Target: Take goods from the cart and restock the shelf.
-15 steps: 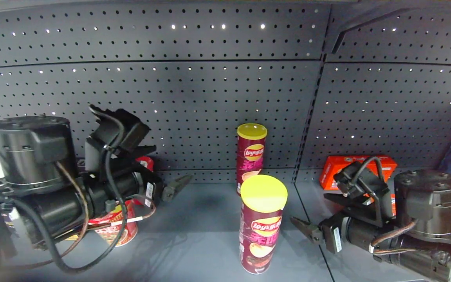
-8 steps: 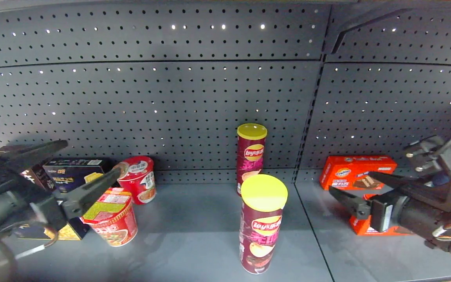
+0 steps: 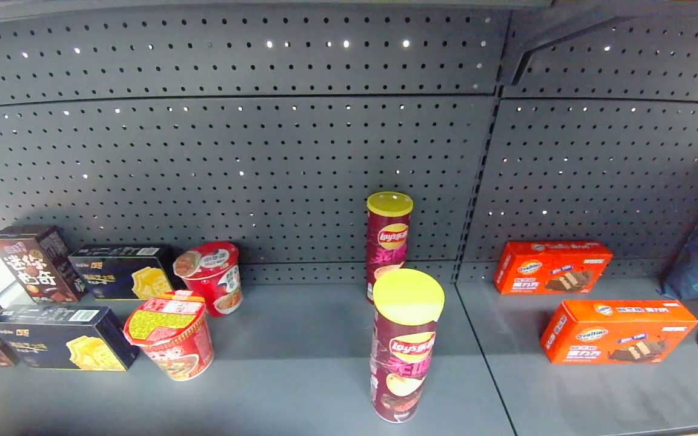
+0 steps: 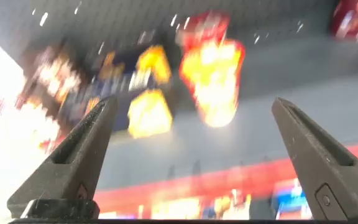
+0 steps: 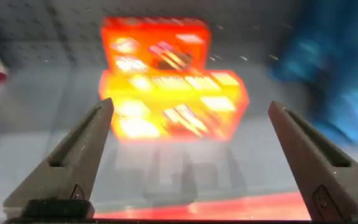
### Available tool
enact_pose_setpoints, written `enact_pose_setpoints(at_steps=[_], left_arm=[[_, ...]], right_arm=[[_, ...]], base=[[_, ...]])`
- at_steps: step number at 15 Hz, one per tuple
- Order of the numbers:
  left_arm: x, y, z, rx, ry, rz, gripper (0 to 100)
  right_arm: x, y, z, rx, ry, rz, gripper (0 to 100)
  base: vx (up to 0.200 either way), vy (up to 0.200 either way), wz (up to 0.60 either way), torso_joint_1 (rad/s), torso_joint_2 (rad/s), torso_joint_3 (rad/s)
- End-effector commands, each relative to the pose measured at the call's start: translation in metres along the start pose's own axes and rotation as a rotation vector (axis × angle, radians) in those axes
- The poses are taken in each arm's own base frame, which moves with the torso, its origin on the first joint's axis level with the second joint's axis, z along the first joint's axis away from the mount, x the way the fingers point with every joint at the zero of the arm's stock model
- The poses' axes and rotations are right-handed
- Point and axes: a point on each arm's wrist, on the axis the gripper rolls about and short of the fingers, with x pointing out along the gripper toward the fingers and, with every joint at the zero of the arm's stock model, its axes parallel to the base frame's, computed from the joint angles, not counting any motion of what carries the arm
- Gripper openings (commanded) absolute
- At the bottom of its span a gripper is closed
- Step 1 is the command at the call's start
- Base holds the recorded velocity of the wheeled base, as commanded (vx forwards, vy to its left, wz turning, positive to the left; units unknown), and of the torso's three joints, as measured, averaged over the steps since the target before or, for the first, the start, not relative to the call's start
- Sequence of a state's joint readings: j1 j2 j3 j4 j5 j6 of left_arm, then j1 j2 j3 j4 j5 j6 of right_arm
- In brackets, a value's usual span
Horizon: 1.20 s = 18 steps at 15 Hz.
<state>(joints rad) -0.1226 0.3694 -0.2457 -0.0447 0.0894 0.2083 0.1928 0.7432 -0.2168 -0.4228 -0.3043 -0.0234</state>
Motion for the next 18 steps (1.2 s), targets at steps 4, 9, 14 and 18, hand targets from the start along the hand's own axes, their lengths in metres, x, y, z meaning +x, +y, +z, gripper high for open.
enact_pose_setpoints(at_steps=[4, 9, 14, 18], left_arm=[[-0.036, -0.005, -0.030, -0.024, -0.099, 0.092, 100], [-0.017, -0.014, -0.061, -0.054, -0.146, 0.013, 100], [-0.016, -0.018, -0.069, -0.098, -0.078, -0.109, 100], [-0.016, -0.019, -0.076, -0.147, -0.003, -0.072, 100]], right_arm=[[-0.064, -0.020, -0.042, 0.063, -0.177, -0.067, 100], [-0.074, -0.020, -0.083, 0.060, -0.178, 0.036, 100], [-0.074, -0.014, -0.090, 0.009, -0.117, 0.283, 100], [-0.074, -0.014, -0.095, 0.004, -0.058, 0.282, 100]], base=[[0.000, 0.000, 0.00, 0.000, 0.00, 0.000], [0.000, 0.000, 0.00, 0.000, 0.00, 0.000], [0.000, 0.000, 0.00, 0.000, 0.00, 0.000], [0.000, 0.000, 0.00, 0.000, 0.00, 0.000]])
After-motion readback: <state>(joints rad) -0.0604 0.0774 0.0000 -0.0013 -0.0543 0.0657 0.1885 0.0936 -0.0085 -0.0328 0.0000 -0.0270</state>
